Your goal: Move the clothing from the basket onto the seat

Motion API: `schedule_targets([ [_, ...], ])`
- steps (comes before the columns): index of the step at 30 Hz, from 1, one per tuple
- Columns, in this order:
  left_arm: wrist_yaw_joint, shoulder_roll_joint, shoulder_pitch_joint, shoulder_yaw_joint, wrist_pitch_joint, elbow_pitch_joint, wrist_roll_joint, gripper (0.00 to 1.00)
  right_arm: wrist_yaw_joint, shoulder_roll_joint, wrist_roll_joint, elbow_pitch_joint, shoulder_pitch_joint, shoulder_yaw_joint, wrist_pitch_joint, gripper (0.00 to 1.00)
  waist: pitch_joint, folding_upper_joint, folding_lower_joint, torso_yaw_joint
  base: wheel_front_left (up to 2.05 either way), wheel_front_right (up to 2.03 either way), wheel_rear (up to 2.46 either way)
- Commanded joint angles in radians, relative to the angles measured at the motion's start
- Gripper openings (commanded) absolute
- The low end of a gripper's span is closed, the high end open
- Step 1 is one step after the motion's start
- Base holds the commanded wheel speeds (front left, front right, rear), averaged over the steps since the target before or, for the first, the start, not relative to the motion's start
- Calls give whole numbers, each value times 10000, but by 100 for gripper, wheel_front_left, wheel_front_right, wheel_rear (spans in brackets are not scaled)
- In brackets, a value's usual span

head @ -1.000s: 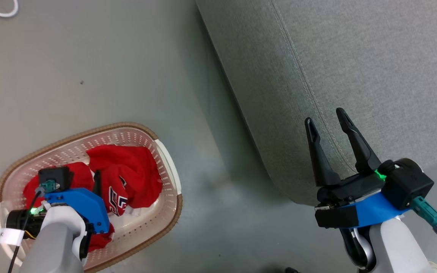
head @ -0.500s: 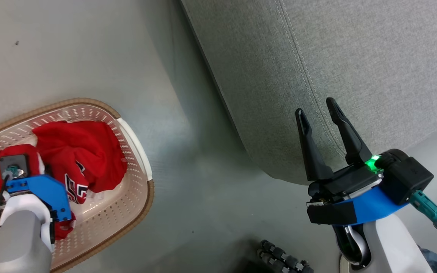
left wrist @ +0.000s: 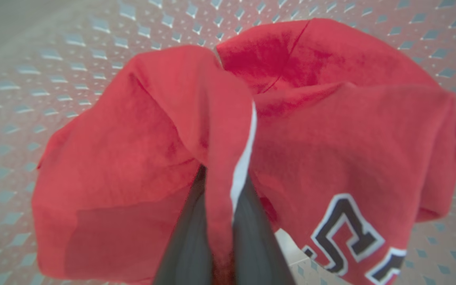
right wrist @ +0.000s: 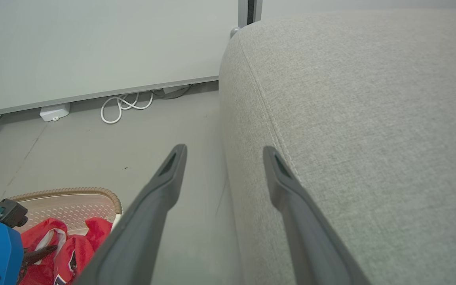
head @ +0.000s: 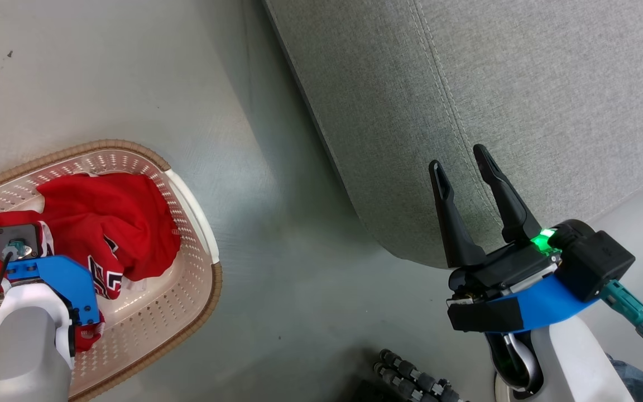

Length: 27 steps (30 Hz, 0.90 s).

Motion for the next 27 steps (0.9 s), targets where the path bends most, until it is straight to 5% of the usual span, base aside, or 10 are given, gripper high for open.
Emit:
schedule_targets([
  [1, -58, 27, -212, -35, -71, 53, -81, 0, 5, -4, 26, 11, -150, 38, -35, 100, -22, 0, -1, -6, 0, 0, 0],
  [13, -353, -240, -268, -249, -299, 321, -226, 0, 5, -5, -144, 106, -239, -9, -35, 100, -279, 0, -1, 242, 0, 0, 0],
  [27, -1407, -1571, -46, -1280, -1026, 641, 5, 0, 3, -19, -1142, 589, 0, -667, -35, 100, -2685, 0, -1, 2143, 0, 0, 0],
])
